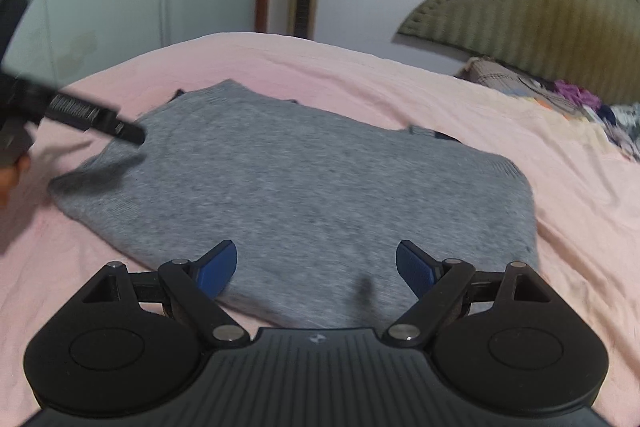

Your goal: Fold small clothes

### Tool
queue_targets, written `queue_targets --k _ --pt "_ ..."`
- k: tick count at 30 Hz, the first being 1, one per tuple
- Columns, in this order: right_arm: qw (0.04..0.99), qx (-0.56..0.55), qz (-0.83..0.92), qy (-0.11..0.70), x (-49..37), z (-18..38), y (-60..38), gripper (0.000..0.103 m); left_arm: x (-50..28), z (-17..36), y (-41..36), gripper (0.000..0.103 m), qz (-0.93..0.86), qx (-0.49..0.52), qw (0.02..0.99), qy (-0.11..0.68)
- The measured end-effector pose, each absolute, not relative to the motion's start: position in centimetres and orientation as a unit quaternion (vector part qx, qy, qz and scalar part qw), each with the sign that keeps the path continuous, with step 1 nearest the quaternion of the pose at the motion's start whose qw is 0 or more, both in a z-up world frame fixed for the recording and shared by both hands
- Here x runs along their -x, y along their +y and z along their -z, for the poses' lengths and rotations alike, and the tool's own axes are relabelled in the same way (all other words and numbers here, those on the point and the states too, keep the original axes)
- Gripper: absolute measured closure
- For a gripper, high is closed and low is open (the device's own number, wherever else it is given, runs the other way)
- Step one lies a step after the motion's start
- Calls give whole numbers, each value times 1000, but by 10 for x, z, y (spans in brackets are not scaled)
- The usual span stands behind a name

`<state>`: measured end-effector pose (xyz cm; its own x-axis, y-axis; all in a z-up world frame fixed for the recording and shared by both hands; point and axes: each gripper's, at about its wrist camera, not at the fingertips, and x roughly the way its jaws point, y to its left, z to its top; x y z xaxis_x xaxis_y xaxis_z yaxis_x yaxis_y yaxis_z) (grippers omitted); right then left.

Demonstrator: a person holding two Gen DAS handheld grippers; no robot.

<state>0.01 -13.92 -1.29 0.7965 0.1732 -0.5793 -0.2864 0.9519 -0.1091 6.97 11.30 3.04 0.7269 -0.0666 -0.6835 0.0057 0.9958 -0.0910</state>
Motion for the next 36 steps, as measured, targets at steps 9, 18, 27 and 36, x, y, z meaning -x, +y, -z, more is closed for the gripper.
queue_targets --k 9,18,27,36 --pt "925 180 -193 273 13 19 -70 16 -135 -16 173 2 71 199 887 411" --pt "896 285 -223 256 22 47 1 16 -176 -3 184 1 147 261 858 417" --pt "900 336 -187 205 5 59 49 17 -204 13 172 3 222 304 829 414" --pt "885 370 -204 193 0 74 89 80 -237 36 173 88 194 340 810 437"
